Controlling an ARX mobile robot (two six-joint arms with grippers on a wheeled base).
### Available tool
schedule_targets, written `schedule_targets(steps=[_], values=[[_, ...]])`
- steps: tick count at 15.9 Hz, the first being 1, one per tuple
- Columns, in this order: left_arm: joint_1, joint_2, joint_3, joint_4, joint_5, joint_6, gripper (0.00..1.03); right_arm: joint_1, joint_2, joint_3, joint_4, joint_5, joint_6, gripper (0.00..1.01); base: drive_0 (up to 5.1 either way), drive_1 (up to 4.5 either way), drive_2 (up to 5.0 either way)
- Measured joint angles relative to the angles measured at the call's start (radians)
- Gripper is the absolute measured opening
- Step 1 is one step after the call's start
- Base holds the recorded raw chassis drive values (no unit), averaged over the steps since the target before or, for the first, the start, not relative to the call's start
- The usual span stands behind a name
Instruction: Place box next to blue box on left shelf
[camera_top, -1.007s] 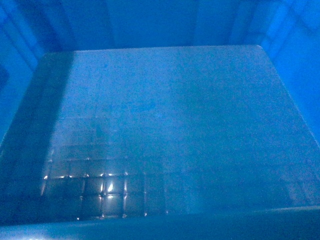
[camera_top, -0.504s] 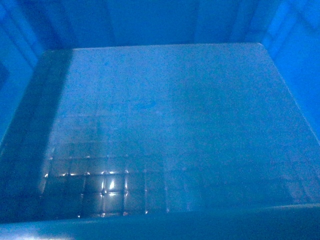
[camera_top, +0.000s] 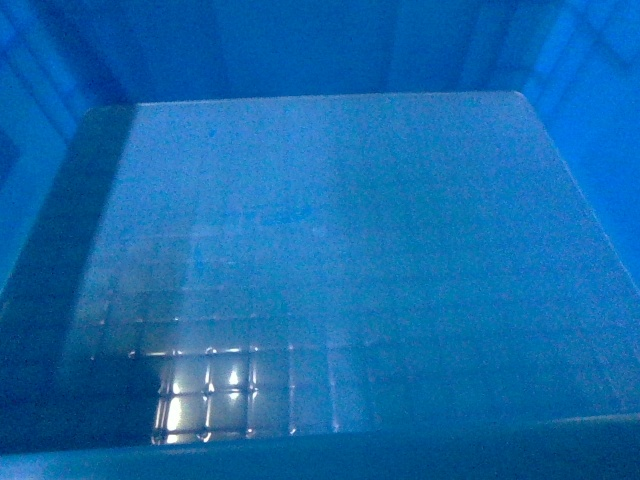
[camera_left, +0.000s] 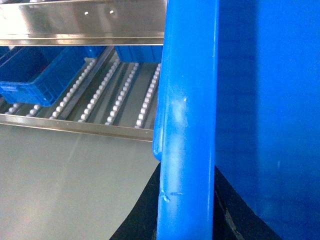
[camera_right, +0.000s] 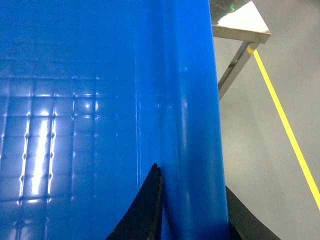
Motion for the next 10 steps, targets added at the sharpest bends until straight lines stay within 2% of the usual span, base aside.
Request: schedule_targets(steps=[10], values=[[0.000,0.001,0.000,0.000,0.000,0.000,0.14,0.000,0.002,0.000,0.000,-0.001,0.000,0.17,-5.1,2.38,2.4]])
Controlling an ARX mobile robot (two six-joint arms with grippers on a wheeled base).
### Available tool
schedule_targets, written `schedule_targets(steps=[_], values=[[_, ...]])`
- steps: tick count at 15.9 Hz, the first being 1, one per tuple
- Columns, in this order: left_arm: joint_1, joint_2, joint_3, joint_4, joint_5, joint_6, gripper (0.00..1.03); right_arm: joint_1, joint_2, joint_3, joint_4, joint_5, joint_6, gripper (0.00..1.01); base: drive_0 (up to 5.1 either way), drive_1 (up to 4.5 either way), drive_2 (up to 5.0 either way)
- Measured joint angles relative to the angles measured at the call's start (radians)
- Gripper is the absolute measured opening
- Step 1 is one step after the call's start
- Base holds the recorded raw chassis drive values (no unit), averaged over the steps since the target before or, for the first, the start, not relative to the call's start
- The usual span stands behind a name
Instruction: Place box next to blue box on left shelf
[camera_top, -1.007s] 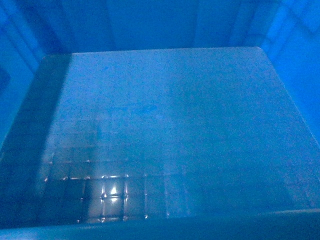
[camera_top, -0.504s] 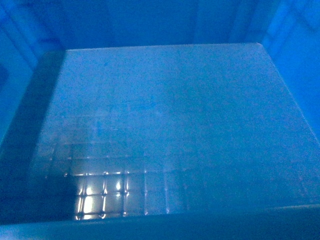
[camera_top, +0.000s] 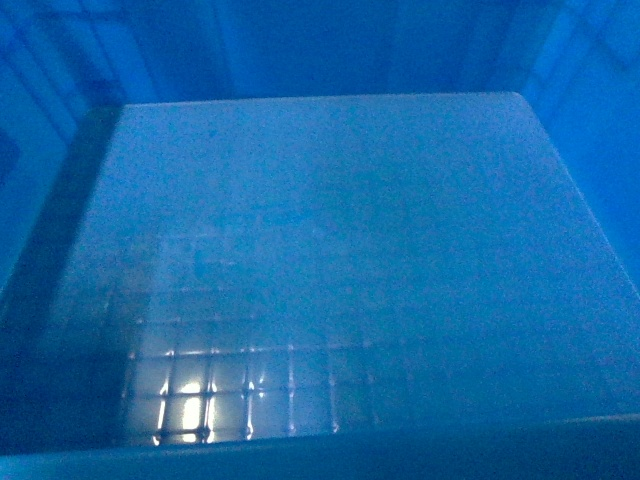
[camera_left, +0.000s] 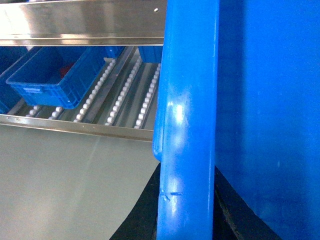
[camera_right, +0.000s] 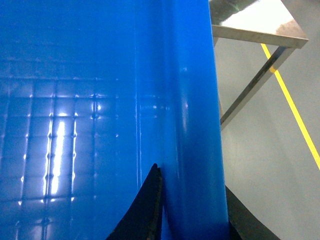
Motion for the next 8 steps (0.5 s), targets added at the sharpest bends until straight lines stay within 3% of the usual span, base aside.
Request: schedule_targets(steps=[8], values=[[0.000,-0.001,0.000,0.000,-0.001,-0.001,0.14,0.000,-0.002,0.000,0.000,0.002,0.000,0.17,-5.0,2.38,2.4]])
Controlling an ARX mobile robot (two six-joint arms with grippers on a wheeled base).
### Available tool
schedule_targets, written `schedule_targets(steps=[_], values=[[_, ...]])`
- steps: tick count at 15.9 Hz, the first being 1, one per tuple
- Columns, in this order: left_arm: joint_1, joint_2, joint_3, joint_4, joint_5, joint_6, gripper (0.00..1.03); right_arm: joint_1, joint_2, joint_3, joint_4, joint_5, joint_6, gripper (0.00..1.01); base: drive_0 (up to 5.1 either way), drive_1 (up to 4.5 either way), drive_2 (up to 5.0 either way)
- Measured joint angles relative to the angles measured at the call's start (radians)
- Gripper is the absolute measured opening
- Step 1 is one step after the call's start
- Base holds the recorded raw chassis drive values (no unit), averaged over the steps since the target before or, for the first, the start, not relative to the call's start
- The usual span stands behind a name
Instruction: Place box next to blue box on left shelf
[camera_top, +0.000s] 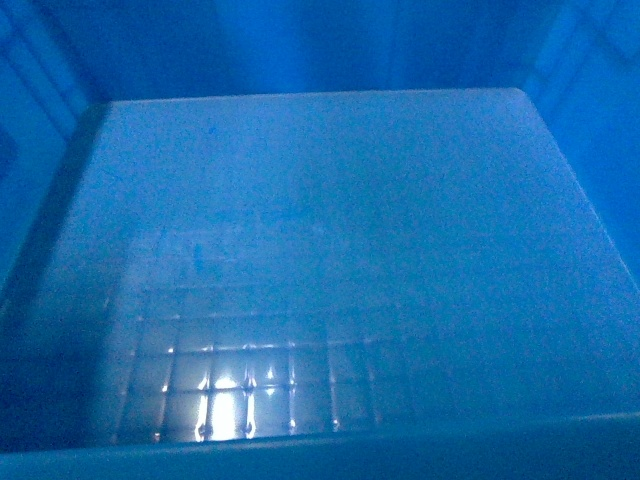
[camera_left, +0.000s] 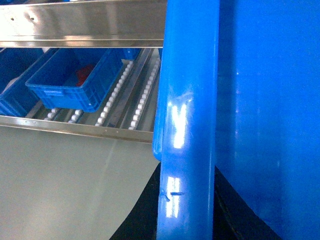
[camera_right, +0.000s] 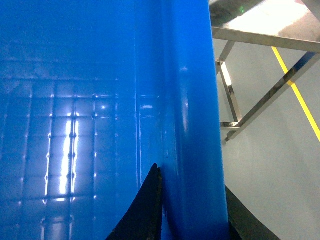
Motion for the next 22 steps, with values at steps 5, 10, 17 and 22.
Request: schedule_targets(steps=[5,10,17,22], values=[[0.000,0.001,0.000,0.000,0.001,0.001,0.14,0.000,0.000,0.000,-0.001,0.000,0.000,0.17,-4.8,1.17,3.4],[0.000,0.000,0.000,0.000,0.000,0.001,0.14,0.000,0.000,0.000,0.001,0.000,0.000,0.17,-4.9,2.53,2.5],[0.000,0.000,0.000,0.000,0.001,0.000,0.14,0.000,0.000,0.000,0.001,0.000,0.000,0.17,-5.0,2.48,2.5],[0.000,0.000,0.000,-0.001,-0.003,0.004,0.14,0.001,0.004,0.000,0.001,-0.002,0.002,0.17,0.0,0.00,0.0]])
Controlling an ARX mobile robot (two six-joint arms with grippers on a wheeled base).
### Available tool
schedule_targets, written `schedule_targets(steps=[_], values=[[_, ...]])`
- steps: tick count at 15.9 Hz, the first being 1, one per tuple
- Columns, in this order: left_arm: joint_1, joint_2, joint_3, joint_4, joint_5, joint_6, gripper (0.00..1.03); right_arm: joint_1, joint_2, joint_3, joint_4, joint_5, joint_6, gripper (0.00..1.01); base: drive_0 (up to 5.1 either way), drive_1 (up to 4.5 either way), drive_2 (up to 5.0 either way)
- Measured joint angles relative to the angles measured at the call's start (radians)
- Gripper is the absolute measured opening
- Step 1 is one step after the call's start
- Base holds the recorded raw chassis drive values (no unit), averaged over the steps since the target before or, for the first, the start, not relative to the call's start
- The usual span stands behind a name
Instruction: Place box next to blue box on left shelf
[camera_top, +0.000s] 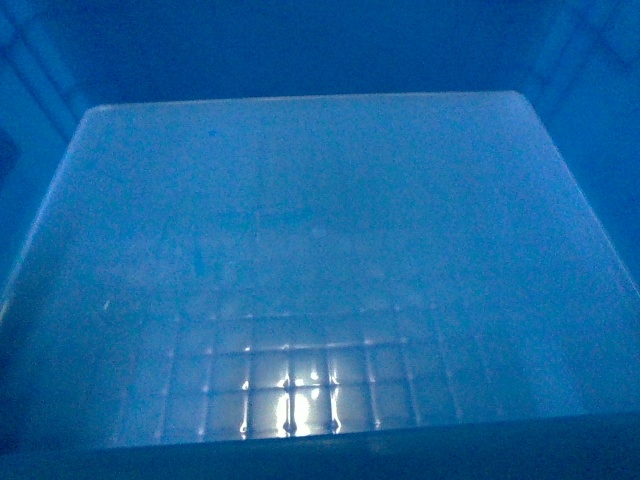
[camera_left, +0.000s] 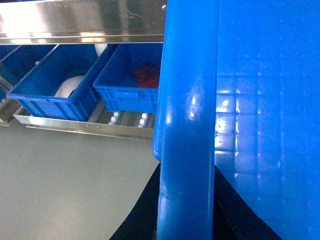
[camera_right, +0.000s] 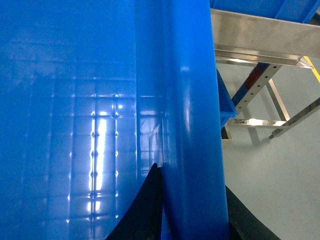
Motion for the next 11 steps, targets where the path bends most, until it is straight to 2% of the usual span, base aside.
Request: schedule_targets(steps=[11], values=[[0.000,0.000,0.000,0.002,0.001,-0.001,0.14,0.000,-0.004,0.000,0.000,0.002,-0.001,0.17,0.0,-0.04,0.0]])
